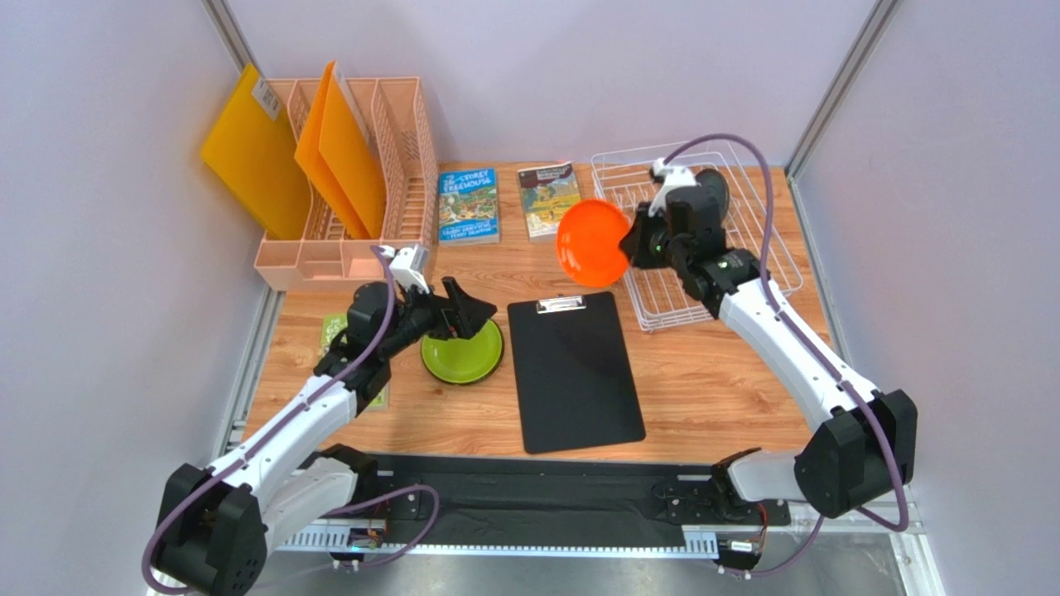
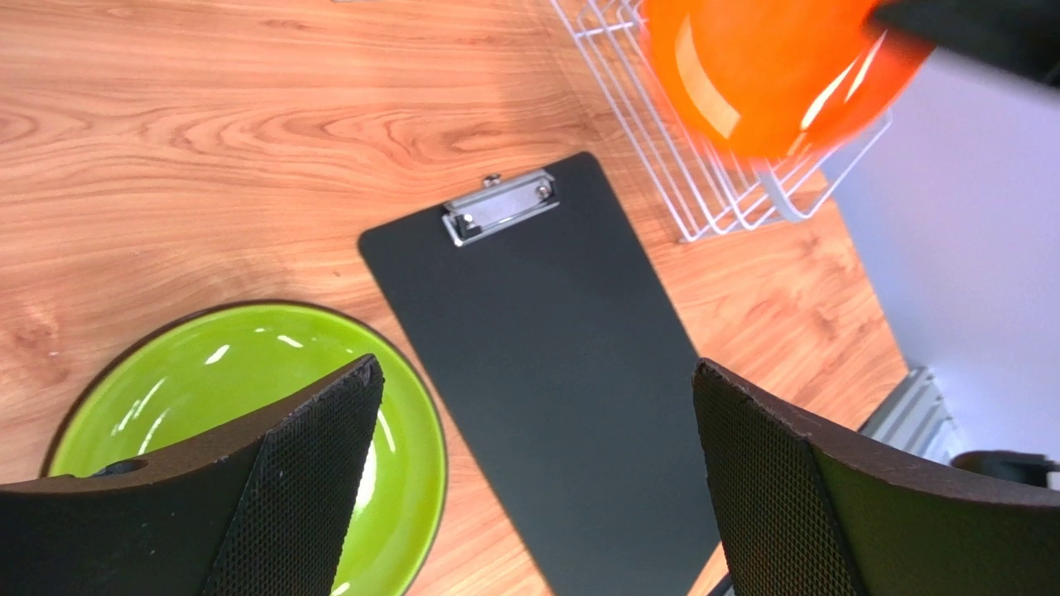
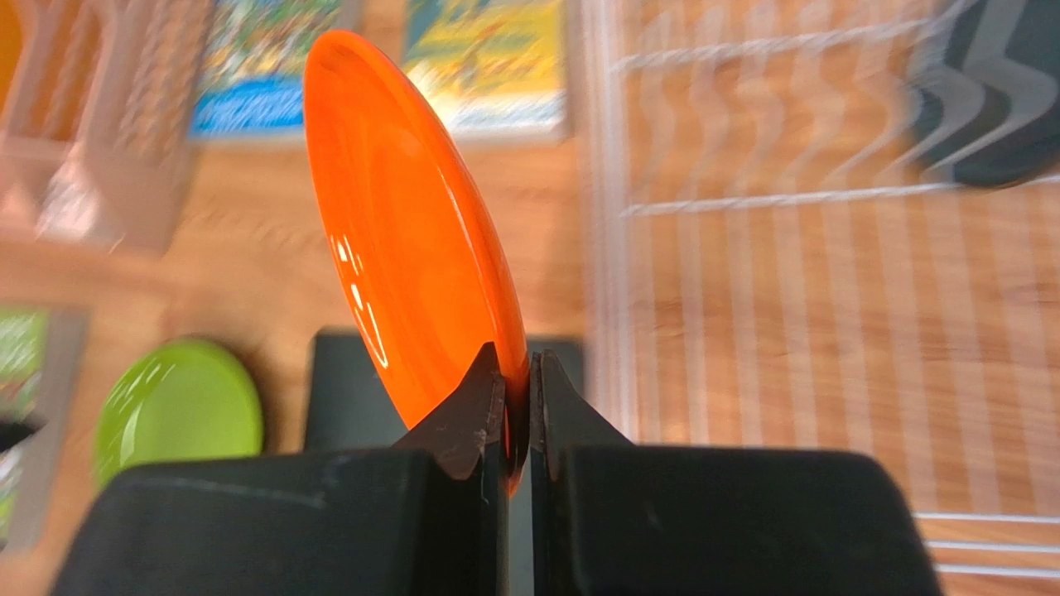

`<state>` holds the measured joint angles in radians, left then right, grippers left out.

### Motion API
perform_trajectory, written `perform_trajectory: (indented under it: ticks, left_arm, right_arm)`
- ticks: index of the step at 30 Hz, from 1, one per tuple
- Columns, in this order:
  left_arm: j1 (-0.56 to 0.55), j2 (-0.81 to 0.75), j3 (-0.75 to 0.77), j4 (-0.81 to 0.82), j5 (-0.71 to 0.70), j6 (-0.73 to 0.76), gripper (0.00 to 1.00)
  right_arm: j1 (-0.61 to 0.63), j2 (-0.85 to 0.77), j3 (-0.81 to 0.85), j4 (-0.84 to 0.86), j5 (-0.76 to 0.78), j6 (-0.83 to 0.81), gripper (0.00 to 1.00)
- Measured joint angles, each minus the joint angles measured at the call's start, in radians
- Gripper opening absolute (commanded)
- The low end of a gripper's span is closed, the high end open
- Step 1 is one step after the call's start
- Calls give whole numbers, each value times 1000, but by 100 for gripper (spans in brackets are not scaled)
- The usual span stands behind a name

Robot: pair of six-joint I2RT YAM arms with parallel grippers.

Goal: Unload the plates from the dish rack

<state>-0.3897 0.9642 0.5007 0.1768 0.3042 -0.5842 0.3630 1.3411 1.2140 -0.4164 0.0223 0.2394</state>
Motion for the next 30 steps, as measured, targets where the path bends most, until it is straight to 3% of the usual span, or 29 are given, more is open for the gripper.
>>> perform_trajectory:
  ticks: [8, 18, 21, 24, 25, 26, 29, 30]
  left_arm:
    - [0, -23, -62, 94, 9, -74, 97]
    - [-10, -21, -103, 169, 13, -131, 92]
    - [-20, -12, -103, 187, 16, -141, 73]
    - [-24, 0, -103, 201, 18, -151, 35]
    - [-27, 2, -103, 210, 20, -153, 8]
    - [-29, 2, -103, 216, 22, -161, 0]
    - [-30, -3, -104, 238, 26, -180, 0]
    - [-29, -3, -105, 237, 20, -186, 0]
  right_arm:
    - [109, -26, -201, 33, -217, 149, 0]
    - [203, -34, -272, 205, -378, 304, 0]
    - [218, -33, -281, 251, -416, 337, 0]
    - [224, -29, -295, 301, -462, 369, 0]
    - [225, -25, -299, 310, -465, 375, 0]
    - [225, -17, -304, 317, -471, 382, 0]
    - [209, 2, -319, 332, -482, 390, 3]
    - [209, 6, -319, 339, -487, 391, 18]
